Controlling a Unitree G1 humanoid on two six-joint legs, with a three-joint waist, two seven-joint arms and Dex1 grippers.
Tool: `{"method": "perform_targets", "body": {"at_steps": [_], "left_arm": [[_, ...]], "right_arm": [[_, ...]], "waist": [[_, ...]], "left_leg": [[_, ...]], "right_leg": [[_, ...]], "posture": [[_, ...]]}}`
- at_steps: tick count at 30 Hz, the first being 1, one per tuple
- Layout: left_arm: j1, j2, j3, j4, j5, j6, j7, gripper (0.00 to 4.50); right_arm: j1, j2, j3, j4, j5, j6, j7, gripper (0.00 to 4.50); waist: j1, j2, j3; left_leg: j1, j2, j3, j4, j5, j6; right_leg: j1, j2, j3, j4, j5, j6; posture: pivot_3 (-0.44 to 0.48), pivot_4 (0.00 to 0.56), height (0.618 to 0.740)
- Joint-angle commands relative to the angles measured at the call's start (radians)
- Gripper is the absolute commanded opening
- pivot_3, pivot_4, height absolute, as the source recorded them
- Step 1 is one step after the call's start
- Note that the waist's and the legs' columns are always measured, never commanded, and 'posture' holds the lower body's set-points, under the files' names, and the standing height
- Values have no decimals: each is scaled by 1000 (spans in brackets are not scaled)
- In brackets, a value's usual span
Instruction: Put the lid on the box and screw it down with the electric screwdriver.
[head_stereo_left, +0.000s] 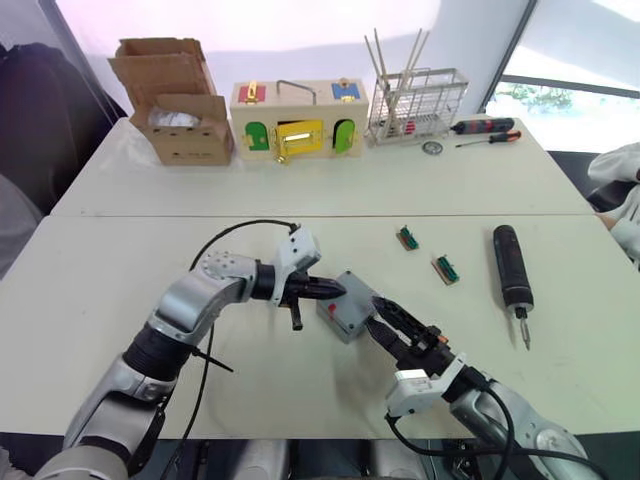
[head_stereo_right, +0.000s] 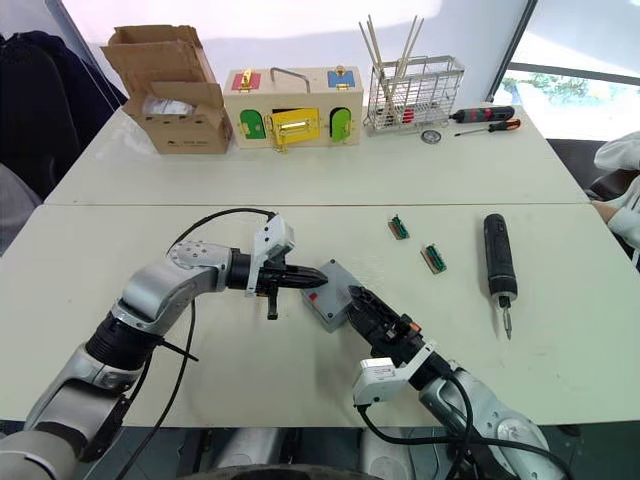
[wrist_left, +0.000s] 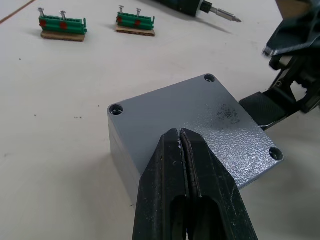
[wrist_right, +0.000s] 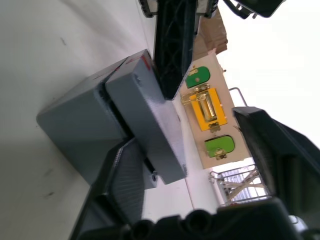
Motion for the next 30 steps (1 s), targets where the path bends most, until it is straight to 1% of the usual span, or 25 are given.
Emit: {"method": "perform_targets", "body": {"at_steps": [1,6,10,13,14,15,18,19,20,21,22,24,26,27,28,29,30], "left_arm": [[42,0,-69,69,72,14,8,0],[51,-11,-75,113,109,-15,12,0],[59,-14,-82,137,138,-45,17,0],[66,-26,-70,147,142,-65,21,0],[67,-37,-48,146,134,-81,28,0],[67,-57,-3,135,97,-76,36,0],[62,-116,159,77,-37,-35,70,0],[57,-128,204,59,-70,-4,93,0],[47,-145,269,40,-129,48,124,0],[31,-165,345,17,-201,105,166,0],[18,-178,409,-6,-266,152,200,0],[3,-188,491,-44,-349,215,248,0],[-10,-182,564,-75,-422,279,302,0],[-10,-171,584,-84,-437,298,318,0],[-4,-148,582,-90,-430,304,315,0],[8,-115,557,-87,-393,289,303,0],[19,-86,529,-80,-358,272,294,0]], "right_arm": [[51,-34,-15,12,11,-3,30,4210],[82,-72,-52,-22,41,-22,27,4210],[105,-99,-81,-42,63,-53,14,4210],[112,-97,-106,-55,114,-68,21,4210],[115,-85,-120,-64,154,-64,30,4210],[117,-65,-136,-73,230,-47,53,4210],[117,3,-174,-99,489,22,139,4210],[117,22,-185,-106,569,56,176,4210],[113,44,-196,-116,663,99,217,4210],[103,63,-213,-127,748,143,252,3696],[88,82,-233,-133,816,187,276,3549],[57,113,-264,-143,909,256,306,3170],[5,152,-280,-164,1048,361,344,2501],[-21,165,-283,-175,1106,410,365,2126],[-35,175,-277,-196,1212,510,402,1735],[-40,177,-276,-217,1309,590,437,1187],[-44,174,-282,-232,1373,647,463,499]], "waist": [[2,-1,-3],[3,1,-6],[-1,5,-8],[1,6,-8],[1,6,-8],[2,6,-8],[0,5,-7],[-1,5,-4],[-2,5,-2],[-2,5,0],[-2,4,4],[-2,4,9],[-3,6,10],[-3,6,11],[-4,8,11],[-4,9,12],[-4,9,12]], "left_leg": [[0,0,0,0,0,0],[0,-1,-2,0,-1,1],[1,0,-1,0,-1,1],[2,0,-2,0,-1,1],[2,0,-2,0,-1,1],[2,0,-2,0,-1,1],[1,0,-3,0,-1,2],[1,0,-3,0,-1,2],[-2,1,-3,0,-1,2],[-4,1,-3,0,-1,1],[-5,1,-3,0,-1,1],[-6,1,-3,0,-1,1],[-6,1,-3,0,-1,1],[-6,1,-3,-1,-1,1],[-6,1,-3,-1,-1,1],[-6,1,-3,-1,-1,1],[-6,1,-3,-2,-1,1]], "right_leg": [[1,0,0,0,0,0],[4,0,0,-6,0,0],[4,0,0,-6,0,0],[5,0,0,-6,0,0],[6,0,0,-6,0,0],[6,0,0,-7,0,0],[6,0,0,-7,0,0],[5,0,0,-7,0,0],[3,0,0,-7,0,0],[-1,0,0,-6,0,0],[-2,0,0,-6,1,1],[-4,0,0,-5,2,3],[-4,0,0,-5,2,3],[-4,0,0,-5,2,3],[-4,0,0,-5,2,3],[-4,0,0,-5,2,3],[-4,0,0,-5,2,3]], "posture": [[0,150,730],[0,150,730],[0,150,730],[0,150,730],[0,150,730],[0,150,730],[0,150,730],[0,150,730],[0,150,730],[0,150,730],[0,150,730],[0,150,730],[0,150,730],[0,150,730],[0,150,730],[0,150,730],[0,150,730]]}}
